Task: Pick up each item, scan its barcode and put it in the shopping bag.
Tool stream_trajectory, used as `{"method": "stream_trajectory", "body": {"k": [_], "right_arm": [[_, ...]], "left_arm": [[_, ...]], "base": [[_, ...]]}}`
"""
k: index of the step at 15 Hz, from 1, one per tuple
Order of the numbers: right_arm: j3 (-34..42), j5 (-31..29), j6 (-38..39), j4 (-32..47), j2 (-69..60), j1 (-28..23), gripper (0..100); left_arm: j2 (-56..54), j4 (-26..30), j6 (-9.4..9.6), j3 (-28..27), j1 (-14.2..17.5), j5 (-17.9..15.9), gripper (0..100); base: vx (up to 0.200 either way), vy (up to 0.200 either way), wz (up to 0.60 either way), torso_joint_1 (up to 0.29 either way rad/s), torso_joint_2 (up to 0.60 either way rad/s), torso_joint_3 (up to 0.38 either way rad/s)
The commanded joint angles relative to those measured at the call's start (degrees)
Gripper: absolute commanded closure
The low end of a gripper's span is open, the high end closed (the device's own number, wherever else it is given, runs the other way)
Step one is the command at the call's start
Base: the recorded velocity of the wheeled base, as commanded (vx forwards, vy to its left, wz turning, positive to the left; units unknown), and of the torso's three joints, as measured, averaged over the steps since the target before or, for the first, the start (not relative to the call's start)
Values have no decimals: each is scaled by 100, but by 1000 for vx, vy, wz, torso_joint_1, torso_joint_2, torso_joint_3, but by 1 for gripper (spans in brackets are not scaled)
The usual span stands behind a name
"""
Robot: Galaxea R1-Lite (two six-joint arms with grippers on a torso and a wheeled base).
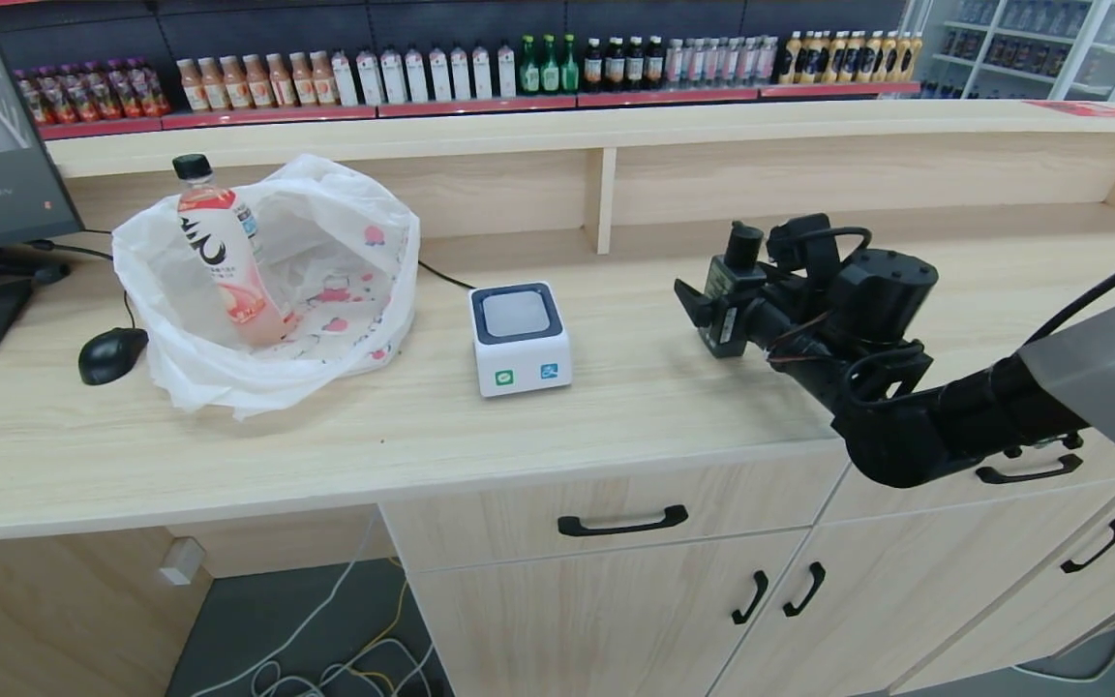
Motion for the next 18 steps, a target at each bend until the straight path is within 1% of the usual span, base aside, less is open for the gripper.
{"method": "stream_trajectory", "body": {"k": [1, 2, 8, 13, 15, 17, 18], "right_arm": [[17, 0, -2, -125, 131, -1, 0], [-1, 0, -2, -134, 140, -1, 100], [-10, 9, 7, -143, 96, -1, 100], [25, 18, 7, -143, -150, -1, 100], [43, 27, 130, -134, -335, 34, 100], [148, 27, 139, -134, -572, 25, 100], [386, 44, 139, -134, -818, 34, 100]], "left_arm": [[-2, 0, 0, 0, 0, 0, 0], [-2, 0, 0, 0, 0, 0, 0], [-2, 0, 0, 0, -9, 0, 0], [-2, 0, 0, 0, 0, 0, 0], [-2, 0, 0, 0, 0, 0, 0], [-2, 0, 0, 0, 0, 0, 0], [-2, 0, 0, 0, 0, 0, 0]], "base": [[0, 0, 0, 0, 0, 0], [0, 0, 0, 0, 0, 0], [0, 0, 0, 0, 0, 0], [0, 0, 0, 0, 0, 0], [0, 0, 0, 0, 0, 0], [0, 0, 0, 0, 0, 0], [0, 0, 0, 0, 0, 0]]}}
